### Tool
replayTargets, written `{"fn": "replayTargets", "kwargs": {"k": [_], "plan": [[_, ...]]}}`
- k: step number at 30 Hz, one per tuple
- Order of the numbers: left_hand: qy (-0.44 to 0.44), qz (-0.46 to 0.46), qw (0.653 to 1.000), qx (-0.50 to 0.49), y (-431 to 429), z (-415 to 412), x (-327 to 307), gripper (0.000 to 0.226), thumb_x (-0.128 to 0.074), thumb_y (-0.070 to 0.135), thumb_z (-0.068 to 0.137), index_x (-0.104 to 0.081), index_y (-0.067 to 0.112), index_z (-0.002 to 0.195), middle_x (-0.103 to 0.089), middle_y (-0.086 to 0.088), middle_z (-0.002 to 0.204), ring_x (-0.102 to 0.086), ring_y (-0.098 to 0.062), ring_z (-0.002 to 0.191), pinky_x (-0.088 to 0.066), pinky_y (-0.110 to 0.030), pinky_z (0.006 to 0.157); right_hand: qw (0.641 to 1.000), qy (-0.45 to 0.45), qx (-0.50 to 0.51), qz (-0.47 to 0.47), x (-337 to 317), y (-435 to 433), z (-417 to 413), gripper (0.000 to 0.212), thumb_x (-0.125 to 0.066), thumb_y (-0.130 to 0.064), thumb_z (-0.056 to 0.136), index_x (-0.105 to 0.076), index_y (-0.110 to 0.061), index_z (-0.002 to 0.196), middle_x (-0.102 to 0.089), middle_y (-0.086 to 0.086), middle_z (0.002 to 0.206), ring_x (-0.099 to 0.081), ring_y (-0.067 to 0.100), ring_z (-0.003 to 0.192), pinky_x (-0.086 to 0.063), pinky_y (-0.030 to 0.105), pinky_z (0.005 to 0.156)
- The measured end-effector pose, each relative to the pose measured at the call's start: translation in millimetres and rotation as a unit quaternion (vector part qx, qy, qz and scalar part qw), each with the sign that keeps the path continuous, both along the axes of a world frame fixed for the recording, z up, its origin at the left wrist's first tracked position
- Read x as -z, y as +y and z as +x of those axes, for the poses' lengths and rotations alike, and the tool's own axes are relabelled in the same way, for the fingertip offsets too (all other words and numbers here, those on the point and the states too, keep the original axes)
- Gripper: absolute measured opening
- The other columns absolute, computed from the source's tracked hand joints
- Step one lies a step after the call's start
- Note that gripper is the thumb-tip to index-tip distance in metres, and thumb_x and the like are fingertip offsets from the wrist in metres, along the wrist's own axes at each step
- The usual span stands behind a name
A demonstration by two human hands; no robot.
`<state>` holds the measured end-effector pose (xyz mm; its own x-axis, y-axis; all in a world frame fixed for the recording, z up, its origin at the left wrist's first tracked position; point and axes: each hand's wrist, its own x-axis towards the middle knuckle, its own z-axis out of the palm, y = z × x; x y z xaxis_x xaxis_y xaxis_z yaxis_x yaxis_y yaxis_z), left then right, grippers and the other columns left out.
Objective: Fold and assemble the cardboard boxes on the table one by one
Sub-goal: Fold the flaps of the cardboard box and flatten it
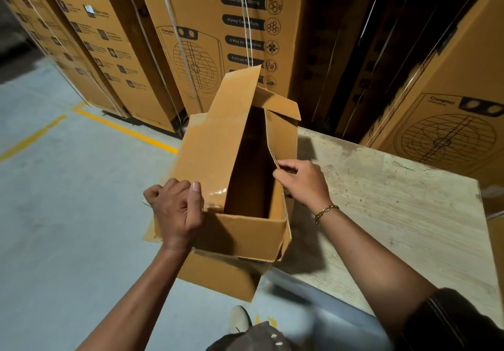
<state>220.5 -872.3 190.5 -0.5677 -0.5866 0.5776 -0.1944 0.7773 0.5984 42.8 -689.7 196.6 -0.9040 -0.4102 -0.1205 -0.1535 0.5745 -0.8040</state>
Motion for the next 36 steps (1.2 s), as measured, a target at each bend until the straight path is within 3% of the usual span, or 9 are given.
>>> {"fn": "replayTargets", "kwargs": {"k": [7, 11, 13, 17, 19, 22, 27, 30, 36], "plan": [[-0.044, -0.088, 0.995, -0.004, 33.5, 57.7, -9.8, 0.047, -0.052, 0.029, 0.095, -0.051, 0.014, 0.050, -0.046, 0.006, 0.056, -0.044, -0.016, 0.062, -0.023, -0.041, 0.075, 0.995, 0.074, -0.017, 0.066, 4.7, -15.4, 4.6, 0.050, -0.062, -0.053, 0.078, -0.070, -0.034, 0.124, -0.074, -0.008, 0.109, -0.065, 0.015, 0.095, -0.052, 0.025, 0.073], [-0.227, -0.044, 0.973, -0.024, 43.4, 90.4, -8.6, 0.044, -0.051, 0.055, 0.094, -0.055, 0.029, 0.057, -0.052, 0.018, 0.065, -0.050, -0.005, 0.066, -0.032, -0.039, 0.078, 0.989, 0.098, -0.041, 0.105, 4.2, -21.0, 7.7, 0.049, -0.062, -0.054, 0.083, -0.067, -0.033, 0.127, -0.071, -0.003, 0.115, -0.057, 0.016, 0.096, -0.042, 0.026, 0.071], [-0.327, 0.055, 0.943, -0.042, 38.3, 99.2, -4.1, 0.033, -0.058, 0.067, 0.088, -0.059, 0.035, 0.086, -0.054, 0.018, 0.093, -0.056, -0.008, 0.081, -0.045, -0.040, 0.082, 0.986, 0.108, -0.043, 0.118, 5.6, -19.8, 8.7, 0.051, -0.062, -0.055, 0.083, -0.067, -0.033, 0.128, -0.071, -0.001, 0.116, -0.061, 0.021, 0.101, -0.043, 0.027, 0.071], [-0.349, 0.252, 0.894, -0.127, 8.3, 93.8, 10.2, 0.105, -0.067, 0.084, 0.062, -0.035, 0.020, 0.139, -0.037, -0.006, 0.139, -0.048, -0.029, 0.126, -0.054, -0.054, 0.091, 0.987, 0.100, -0.044, 0.118, 7.4, -7.8, 7.8, 0.050, -0.063, -0.052, 0.084, -0.065, -0.034, 0.131, -0.071, -0.001, 0.113, -0.061, 0.021, 0.100, -0.043, 0.026, 0.069], [-0.364, 0.246, 0.889, -0.131, -4.6, 77.3, 10.3, 0.118, -0.058, 0.095, 0.061, -0.026, 0.024, 0.151, -0.036, -0.008, 0.152, -0.042, -0.033, 0.136, -0.047, -0.061, 0.100, 0.989, 0.095, -0.040, 0.109, 10.8, 0.8, 4.6, 0.051, -0.062, -0.053, 0.082, -0.065, -0.036, 0.130, -0.072, -0.004, 0.108, -0.063, 0.019, 0.094, -0.044, 0.024, 0.062], [-0.390, 0.139, 0.909, -0.053, -3.7, 49.3, 9.3, 0.093, -0.042, 0.082, 0.087, -0.015, 0.032, 0.160, -0.032, -0.005, 0.163, -0.037, -0.032, 0.144, -0.036, -0.060, 0.109, 0.994, 0.065, -0.020, 0.083, 16.7, 18.2, -1.3, 0.055, -0.059, -0.056, 0.076, -0.066, -0.037, 0.127, -0.073, -0.010, 0.094, -0.067, 0.014, 0.079, -0.054, 0.026, 0.061], [-0.367, 0.094, 0.926, 0.015, 22.5, 13.1, -4.5, 0.051, -0.034, 0.052, 0.105, -0.047, 0.029, 0.149, -0.057, -0.002, 0.146, -0.059, -0.030, 0.122, -0.051, -0.048, 0.094, 1.000, 0.008, 0.012, 0.014, 30.9, 61.4, -15.4, 0.044, -0.059, -0.043, 0.083, -0.069, -0.032, 0.123, -0.073, -0.013, 0.103, -0.068, 0.008, 0.086, -0.057, 0.030, 0.072], [-0.361, 0.069, 0.930, 0.013, 31.9, -6.7, -5.6, 0.039, -0.033, 0.046, 0.107, -0.062, 0.022, 0.118, -0.069, -0.005, 0.114, -0.065, -0.030, 0.098, -0.052, -0.042, 0.080, 0.995, -0.033, 0.067, -0.063, 39.5, 95.9, -24.3, 0.027, -0.054, -0.022, 0.096, -0.073, -0.032, 0.113, -0.074, -0.009, 0.095, -0.067, 0.011, 0.084, -0.051, 0.028, 0.071], [-0.340, 0.176, 0.924, -0.001, 15.4, -19.1, 11.2, 0.062, -0.029, 0.060, 0.099, -0.061, 0.013, 0.075, -0.062, -0.002, 0.074, -0.058, -0.018, 0.071, -0.045, -0.036, 0.071, 0.965, -0.137, 0.191, -0.118, 79.1, 176.1, -39.7, 0.027, -0.056, -0.016, 0.096, -0.071, -0.014, 0.119, -0.076, 0.004, 0.108, -0.071, 0.025, 0.100, -0.056, 0.041, 0.092]]}}
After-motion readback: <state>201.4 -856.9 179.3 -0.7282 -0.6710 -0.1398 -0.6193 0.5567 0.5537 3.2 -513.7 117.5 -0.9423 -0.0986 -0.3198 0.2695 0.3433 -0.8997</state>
